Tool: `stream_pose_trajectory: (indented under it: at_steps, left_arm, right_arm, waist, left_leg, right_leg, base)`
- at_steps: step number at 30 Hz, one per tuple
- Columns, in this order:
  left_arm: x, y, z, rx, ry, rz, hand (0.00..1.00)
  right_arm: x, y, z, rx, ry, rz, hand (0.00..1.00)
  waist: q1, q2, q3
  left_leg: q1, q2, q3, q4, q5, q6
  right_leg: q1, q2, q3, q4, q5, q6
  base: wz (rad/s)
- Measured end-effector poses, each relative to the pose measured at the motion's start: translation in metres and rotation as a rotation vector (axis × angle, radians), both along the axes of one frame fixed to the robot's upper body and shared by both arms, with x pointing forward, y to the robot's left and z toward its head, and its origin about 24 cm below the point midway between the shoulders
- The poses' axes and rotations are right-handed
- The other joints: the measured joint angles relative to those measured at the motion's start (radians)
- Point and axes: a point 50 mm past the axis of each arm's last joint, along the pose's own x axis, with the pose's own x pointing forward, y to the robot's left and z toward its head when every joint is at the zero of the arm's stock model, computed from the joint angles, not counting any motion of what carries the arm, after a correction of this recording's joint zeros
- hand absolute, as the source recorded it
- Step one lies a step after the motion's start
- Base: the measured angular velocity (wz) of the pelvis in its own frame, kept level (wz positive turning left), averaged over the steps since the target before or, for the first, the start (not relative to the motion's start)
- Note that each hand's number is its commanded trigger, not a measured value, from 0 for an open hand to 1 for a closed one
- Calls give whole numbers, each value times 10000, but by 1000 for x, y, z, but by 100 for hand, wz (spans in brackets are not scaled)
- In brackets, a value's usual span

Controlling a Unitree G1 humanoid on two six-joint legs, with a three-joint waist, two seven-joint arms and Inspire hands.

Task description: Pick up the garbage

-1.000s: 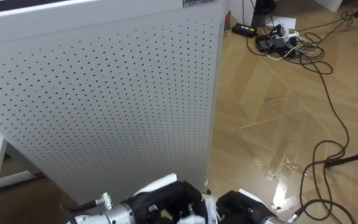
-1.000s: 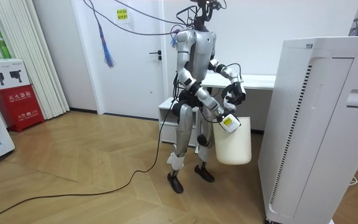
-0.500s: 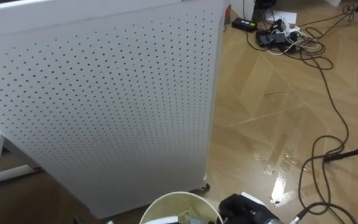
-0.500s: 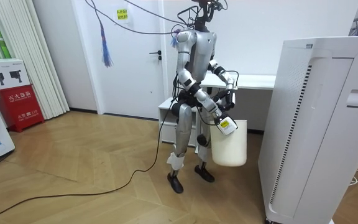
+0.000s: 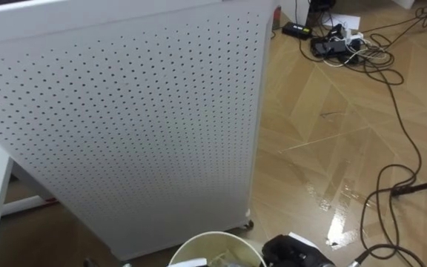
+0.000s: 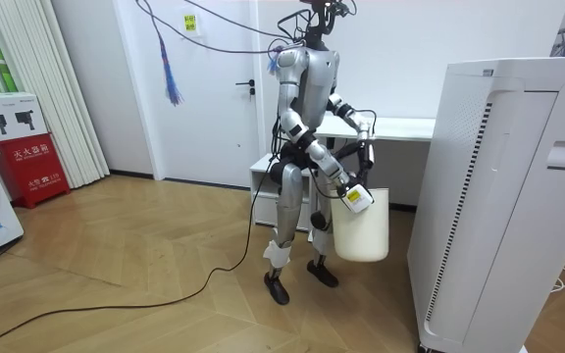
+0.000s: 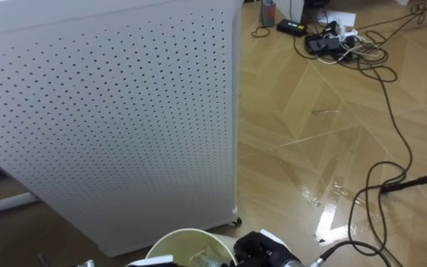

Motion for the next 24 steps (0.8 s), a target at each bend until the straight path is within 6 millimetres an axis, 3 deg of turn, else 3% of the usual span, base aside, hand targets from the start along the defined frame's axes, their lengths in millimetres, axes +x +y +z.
stream_pose_trajectory:
  at_steps: [9,13,18,24]
  left_arm:
    - [-5,15,-4,15,-630,1731,0]
    - [-14,15,-11,172,-571,2006,0]
    - [-28,17,-22,211,-165,2336,0]
    - [-38,15,-28,169,-33,2799,0]
  right_arm:
    - [-26,-18,-16,-404,661,-342,100]
    - [-43,-22,-26,-422,1044,-436,100]
    - [-67,-30,-38,-605,1712,-673,100]
    - [-71,-31,-40,-722,1773,-766,100]
  waist:
    - [-124,-47,-39]
    - [-151,-167,-125]
    - [-185,-347,-252]
    - [-284,-422,-250]
  left_leg:
    - [250,-63,48,-99,-6,16]
    - [415,-24,83,-176,15,-15]
    - [686,19,428,-242,27,23]
    - [855,22,495,-358,37,31]
  right_leg:
    - [233,-63,-105,-28,-49,40]
    - [422,-13,-112,-125,-69,-4]
    - [758,-18,-184,-210,-124,1]
    - [790,-40,-97,-199,-164,7]
  base:
    - [2]
    - [1]
    - [5]
    - [-3]
